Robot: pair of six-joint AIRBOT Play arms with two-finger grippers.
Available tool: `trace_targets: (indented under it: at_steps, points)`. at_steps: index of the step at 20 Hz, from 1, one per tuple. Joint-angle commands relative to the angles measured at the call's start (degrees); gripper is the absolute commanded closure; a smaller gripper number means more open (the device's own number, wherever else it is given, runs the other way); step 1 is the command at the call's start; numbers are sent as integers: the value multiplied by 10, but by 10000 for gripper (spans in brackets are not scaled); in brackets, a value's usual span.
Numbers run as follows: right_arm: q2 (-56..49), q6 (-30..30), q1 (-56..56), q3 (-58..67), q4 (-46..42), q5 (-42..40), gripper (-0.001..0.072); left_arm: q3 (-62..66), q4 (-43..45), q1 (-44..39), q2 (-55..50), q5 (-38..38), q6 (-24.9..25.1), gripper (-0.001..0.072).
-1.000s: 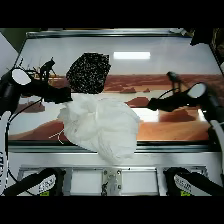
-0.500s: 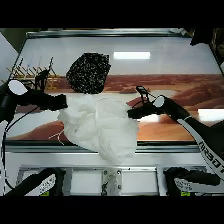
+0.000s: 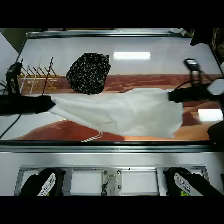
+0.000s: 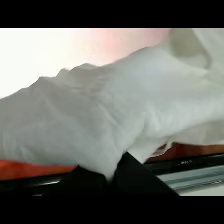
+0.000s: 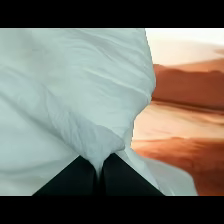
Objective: Fold the clothes and pants, and hang the long-sleeved shirts on hangers.
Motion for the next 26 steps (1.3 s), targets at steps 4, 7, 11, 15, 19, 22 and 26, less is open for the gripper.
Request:
trace_targets:
  at_steps: [4,7,11,15,19,22,26]
  points:
    - [40,14,-114,8,-37,25,704,-173,-3,-128,43,127,-28,697]
    - [13,14,-113,8,-3,-1,341,-179,-2,-196,-19,181,-32,697]
    - [19,-31,-107,-6,123,7,125,-133,0,-214,-104,170,-31,697]
    - [32,-32,-42,-94,156,31,124,-95,2,-214,-151,165,-31,696]
    - [5,-92,83,-183,171,-53,120,-83,2,-214,-168,163,-31,697]
    - [-46,-138,154,-159,171,-94,120,-82,2,-214,-169,162,-31,697]
    - [-134,-198,193,-79,171,-69,118,-82,2,-214,-169,161,-31,697]
